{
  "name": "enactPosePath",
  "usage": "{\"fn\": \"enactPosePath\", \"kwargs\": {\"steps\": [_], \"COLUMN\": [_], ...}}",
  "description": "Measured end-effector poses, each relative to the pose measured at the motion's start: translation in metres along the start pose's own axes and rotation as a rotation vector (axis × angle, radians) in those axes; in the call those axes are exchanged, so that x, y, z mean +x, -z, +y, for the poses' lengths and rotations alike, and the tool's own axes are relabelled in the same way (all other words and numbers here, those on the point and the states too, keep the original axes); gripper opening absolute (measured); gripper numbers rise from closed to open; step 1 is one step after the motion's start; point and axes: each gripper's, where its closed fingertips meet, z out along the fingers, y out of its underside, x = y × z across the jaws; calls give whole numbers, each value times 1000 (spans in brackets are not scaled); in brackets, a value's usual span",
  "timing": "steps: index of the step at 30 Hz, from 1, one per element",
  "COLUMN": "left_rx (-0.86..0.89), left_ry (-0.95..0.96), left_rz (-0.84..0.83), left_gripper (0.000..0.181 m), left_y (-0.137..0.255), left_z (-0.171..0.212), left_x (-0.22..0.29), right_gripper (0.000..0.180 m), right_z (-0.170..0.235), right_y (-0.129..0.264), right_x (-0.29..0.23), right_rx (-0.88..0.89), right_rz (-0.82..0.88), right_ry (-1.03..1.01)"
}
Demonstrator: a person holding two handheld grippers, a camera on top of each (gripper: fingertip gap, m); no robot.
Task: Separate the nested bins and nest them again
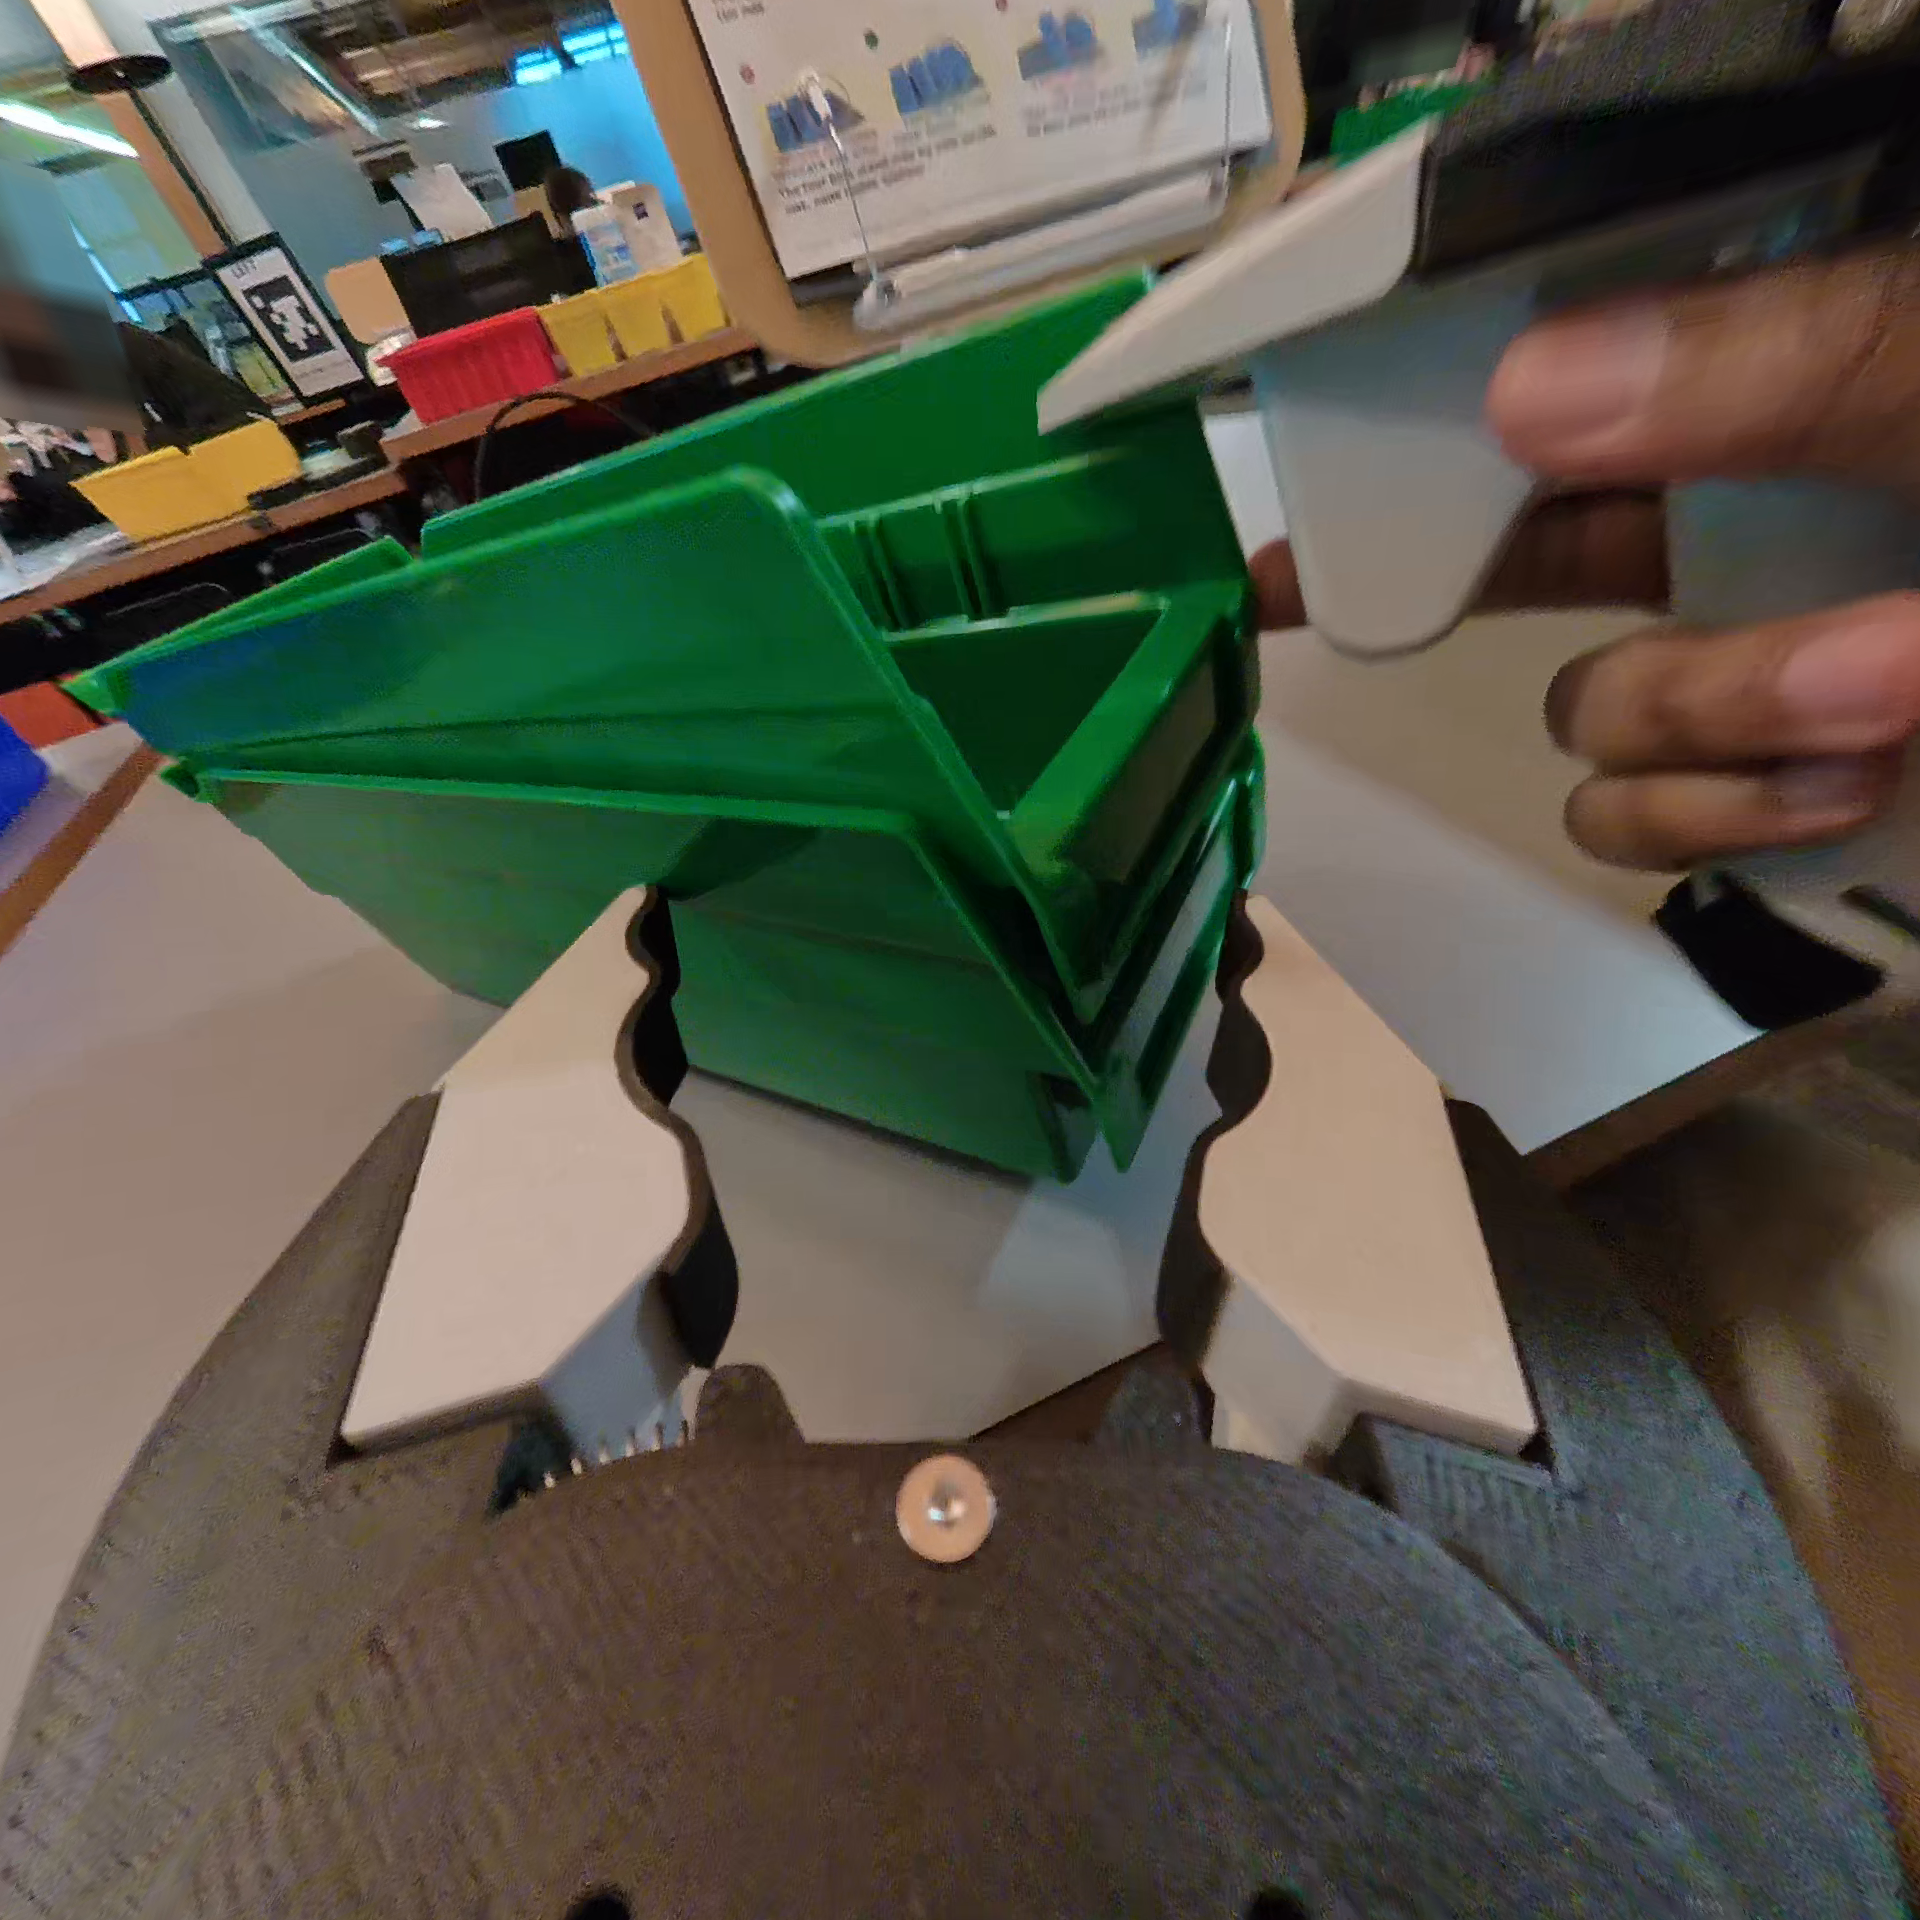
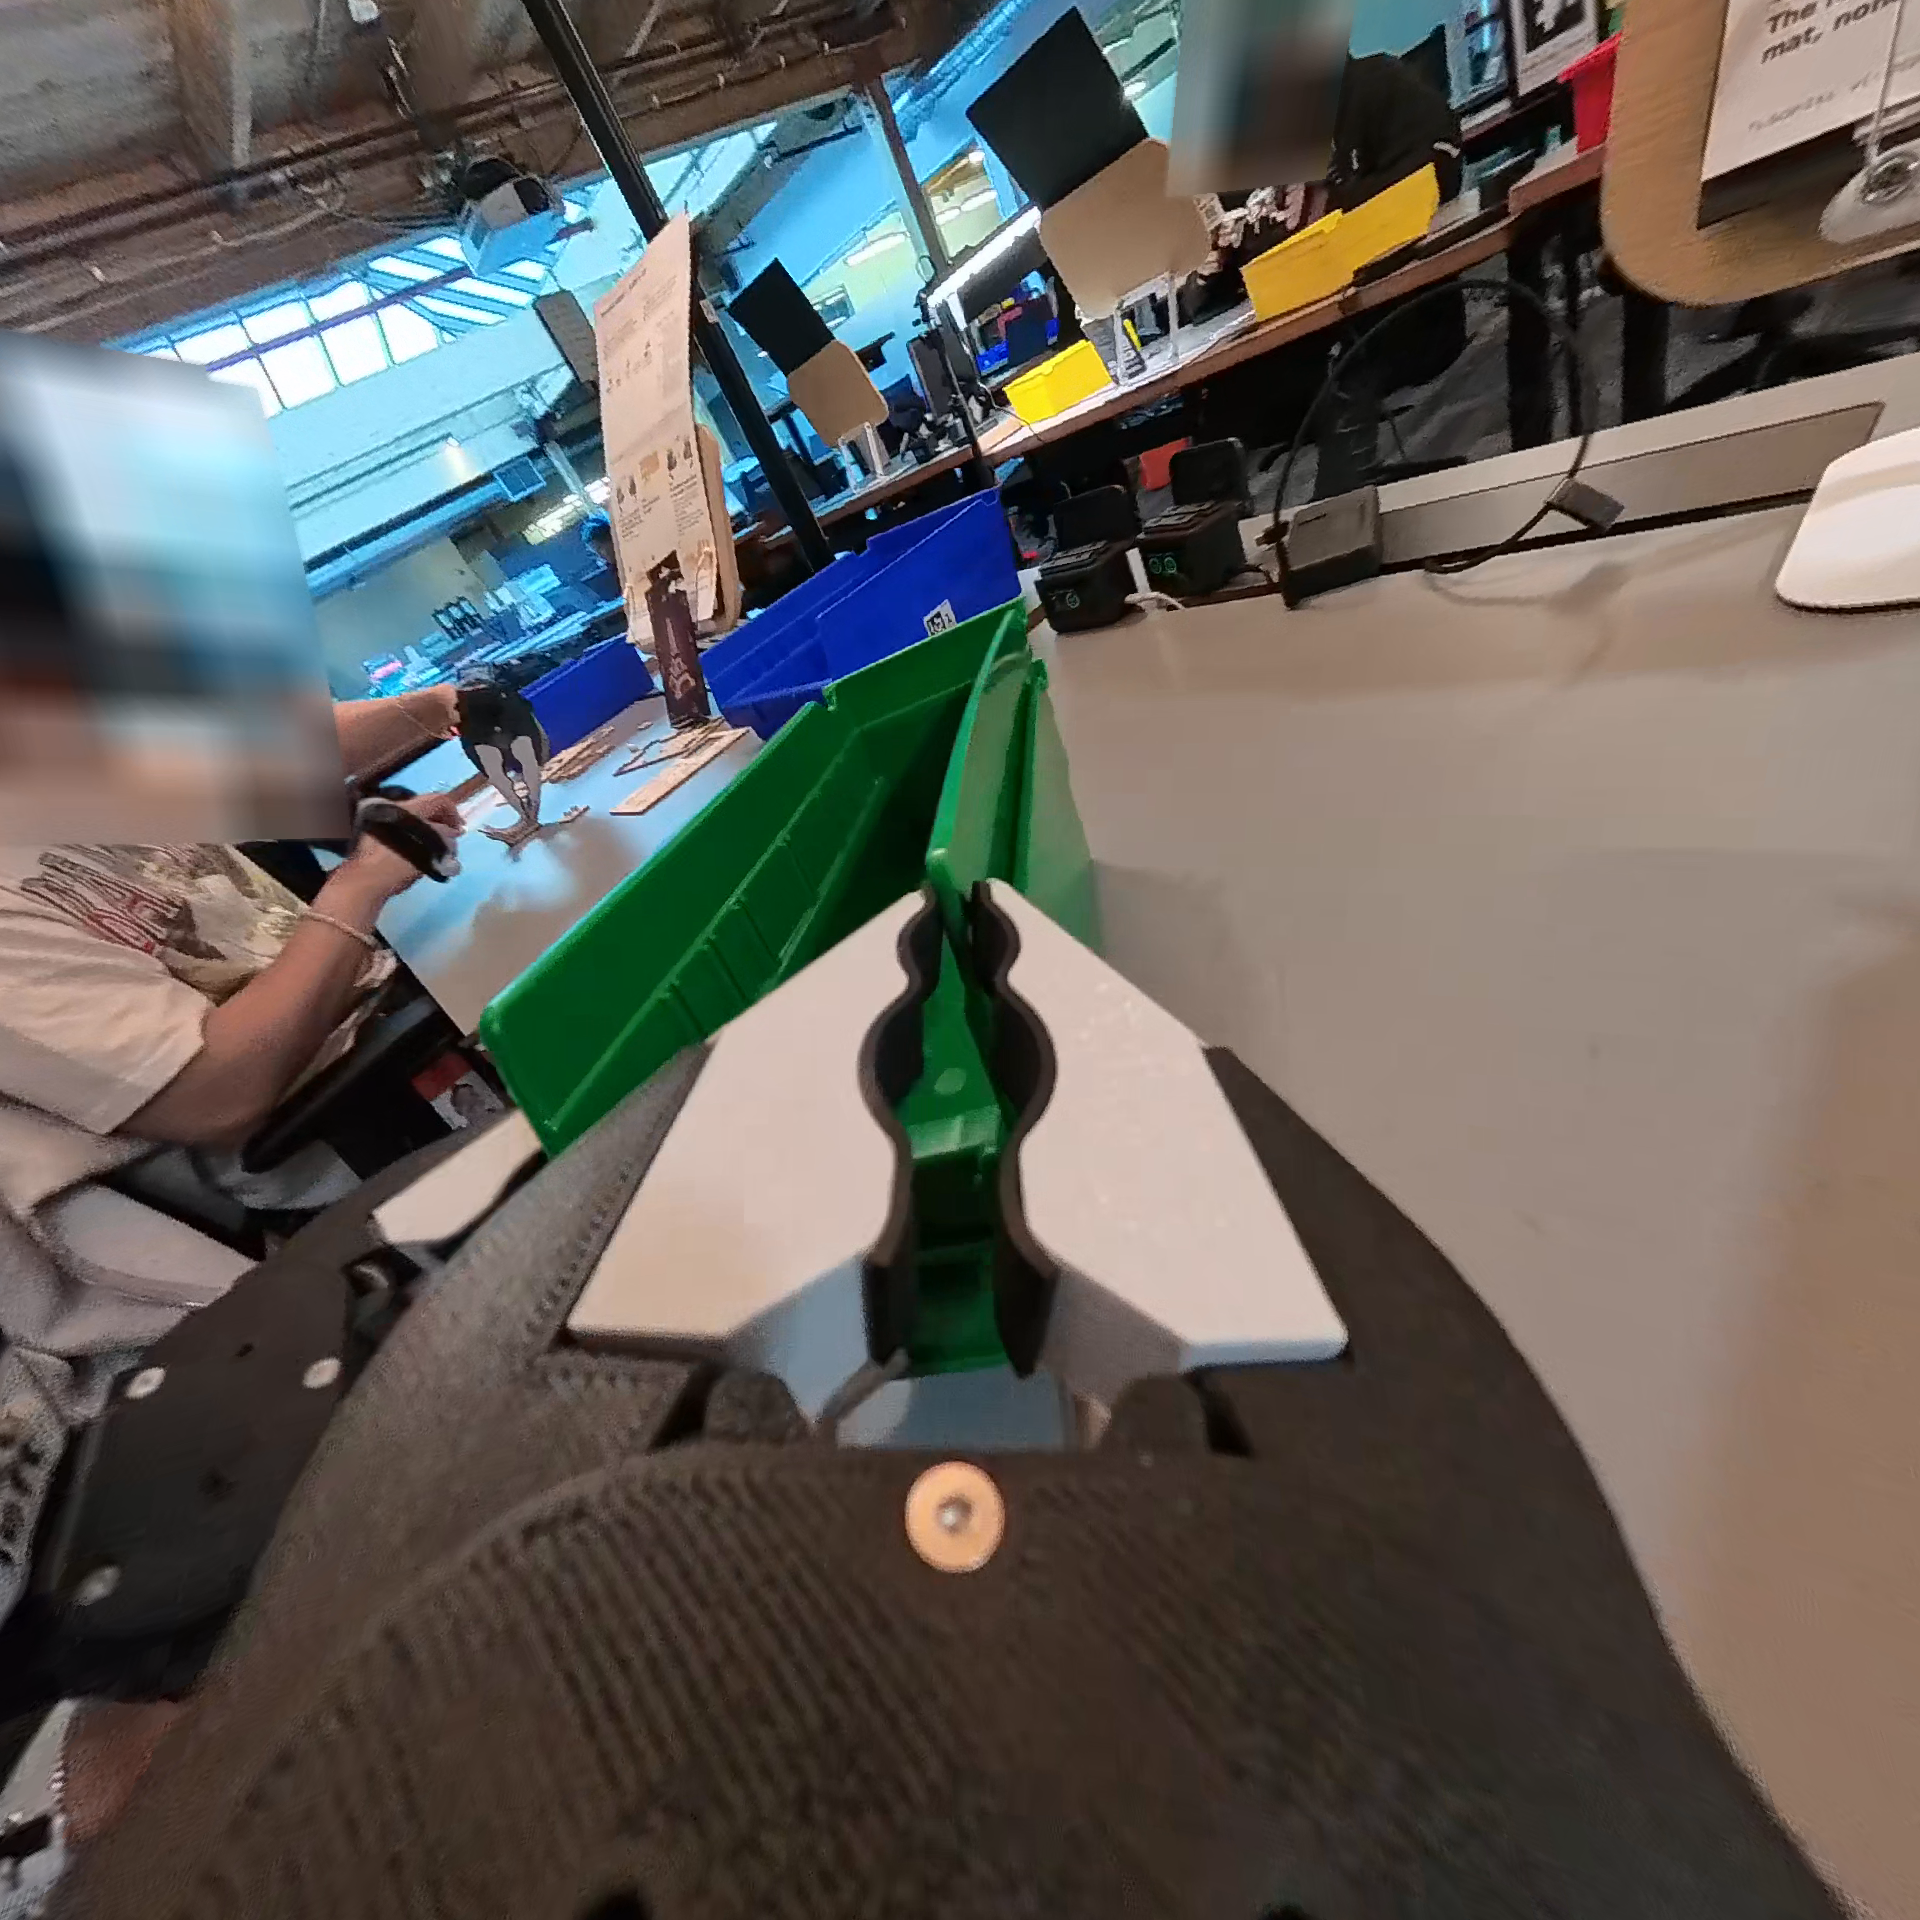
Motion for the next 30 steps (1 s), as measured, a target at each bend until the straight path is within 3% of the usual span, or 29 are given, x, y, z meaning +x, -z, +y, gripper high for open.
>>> {"fn": "enactPosePath", "kwargs": {"steps": [8, 11, 14, 17, 24, 28, 30], "left_rx": [-83, -133, -211, -250, -268, -297, -289], "left_ry": [19, 158, 414, 499, 546, 672, 745], "left_rz": [-14, 45, 156, 206, 166, 39, -6], "left_gripper": [100, 98, 100, 96, 92, 92, 80], "left_y": [-6, -8, -9, -9, -6, 0, 4], "left_z": [19, 29, 42, 48, 52, 61, 63], "left_x": [-3, -3, 1, 4, 0, -17, -23], "right_gripper": [4, 5, 4, 5, 6, 9, 10], "right_z": [2, 5, 7, 12, 16, 21, 26], "right_y": [0, 0, 0, 0, 2, 2, 2], "right_x": [-8, -9, -8, -5, -4, -7, -11], "right_rx": [-14, -18, -25, -33, -46, -55, -69], "right_rz": [-30, -32, -29, -29, -22, -16, -24], "right_ry": [27, 33, 22, -6, 13, 41, 74]}}
